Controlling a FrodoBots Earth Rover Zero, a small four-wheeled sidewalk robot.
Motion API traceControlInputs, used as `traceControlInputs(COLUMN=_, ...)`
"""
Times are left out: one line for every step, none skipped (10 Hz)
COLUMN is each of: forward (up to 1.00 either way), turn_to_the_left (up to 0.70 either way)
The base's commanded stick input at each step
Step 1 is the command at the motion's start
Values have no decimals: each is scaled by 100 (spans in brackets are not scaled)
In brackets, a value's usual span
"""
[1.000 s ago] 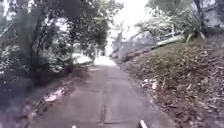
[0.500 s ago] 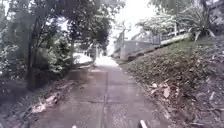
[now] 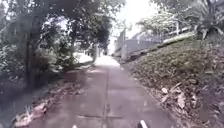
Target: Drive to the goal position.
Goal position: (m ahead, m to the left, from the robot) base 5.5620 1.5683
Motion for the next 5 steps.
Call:
traceControlInputs(forward=85, turn_to_the_left=-21)
traceControlInputs(forward=85, turn_to_the_left=-33)
traceControlInputs(forward=85, turn_to_the_left=-27)
traceControlInputs(forward=85, turn_to_the_left=-10)
traceControlInputs(forward=85, turn_to_the_left=-2)
